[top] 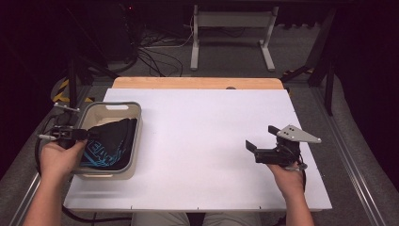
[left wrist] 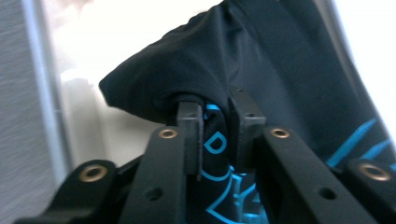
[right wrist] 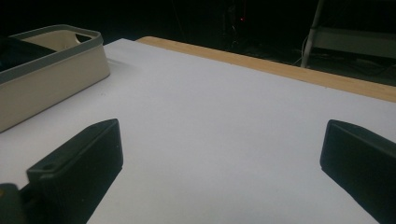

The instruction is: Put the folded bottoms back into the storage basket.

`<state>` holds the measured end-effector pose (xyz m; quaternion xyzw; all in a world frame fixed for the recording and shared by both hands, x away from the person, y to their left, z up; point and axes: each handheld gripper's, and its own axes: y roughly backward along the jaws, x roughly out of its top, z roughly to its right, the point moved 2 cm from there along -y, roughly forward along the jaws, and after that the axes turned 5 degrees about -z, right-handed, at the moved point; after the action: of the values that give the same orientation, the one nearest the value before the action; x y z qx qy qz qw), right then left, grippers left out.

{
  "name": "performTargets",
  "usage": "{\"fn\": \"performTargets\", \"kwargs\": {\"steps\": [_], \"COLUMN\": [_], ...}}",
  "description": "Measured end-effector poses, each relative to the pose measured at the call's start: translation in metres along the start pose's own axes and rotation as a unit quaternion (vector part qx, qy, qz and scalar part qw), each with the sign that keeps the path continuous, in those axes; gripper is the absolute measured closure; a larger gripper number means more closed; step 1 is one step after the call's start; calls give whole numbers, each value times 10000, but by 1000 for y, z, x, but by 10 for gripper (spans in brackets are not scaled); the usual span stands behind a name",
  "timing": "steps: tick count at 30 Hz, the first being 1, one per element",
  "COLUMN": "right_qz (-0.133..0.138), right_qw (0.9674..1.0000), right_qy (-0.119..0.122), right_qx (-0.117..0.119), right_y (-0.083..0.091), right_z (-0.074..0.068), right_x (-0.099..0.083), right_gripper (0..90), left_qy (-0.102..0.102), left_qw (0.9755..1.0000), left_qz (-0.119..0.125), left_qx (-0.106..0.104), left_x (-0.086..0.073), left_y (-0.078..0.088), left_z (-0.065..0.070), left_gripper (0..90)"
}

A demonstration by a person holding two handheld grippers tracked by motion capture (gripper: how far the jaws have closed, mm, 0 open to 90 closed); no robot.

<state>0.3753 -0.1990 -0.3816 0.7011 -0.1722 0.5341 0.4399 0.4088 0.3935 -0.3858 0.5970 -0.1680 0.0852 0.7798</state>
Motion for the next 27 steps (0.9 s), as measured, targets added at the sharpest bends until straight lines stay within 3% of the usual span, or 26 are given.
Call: {"fn": "performTargets", "kwargs": {"steps": [2,8,12,14,19,25,27], "right_qz": [-14,-43,-24,-25,2,34,32], "right_qw": [10000,10000,10000,10000,10000,10000,10000], "right_qy": [14,-15,1,2,-2,35,54], "right_qx": [-11,-12,-9,0,-3,-33,-45], "right_y": [-1,-2,-2,-1,0,0,0], "right_z": [0,0,0,-1,0,-1,-1], "right_x": [0,-2,-1,-1,-1,0,0], "right_gripper": [0,1,0,1,1,0,1], "left_qy": [217,27,-102,-206,-224,-214,-272], "left_qw": [9994,9996,9992,9985,9962,9898,9881], "left_qz": [-232,93,348,502,808,1231,1271], "left_qx": [122,264,178,24,-237,-687,-820], "left_x": [4,3,0,-3,-6,-11,-12], "left_y": [-5,1,7,10,21,30,31], "left_z": [-3,7,12,15,19,29,30], "left_gripper": [247,106,50,8,10,14,65]}}
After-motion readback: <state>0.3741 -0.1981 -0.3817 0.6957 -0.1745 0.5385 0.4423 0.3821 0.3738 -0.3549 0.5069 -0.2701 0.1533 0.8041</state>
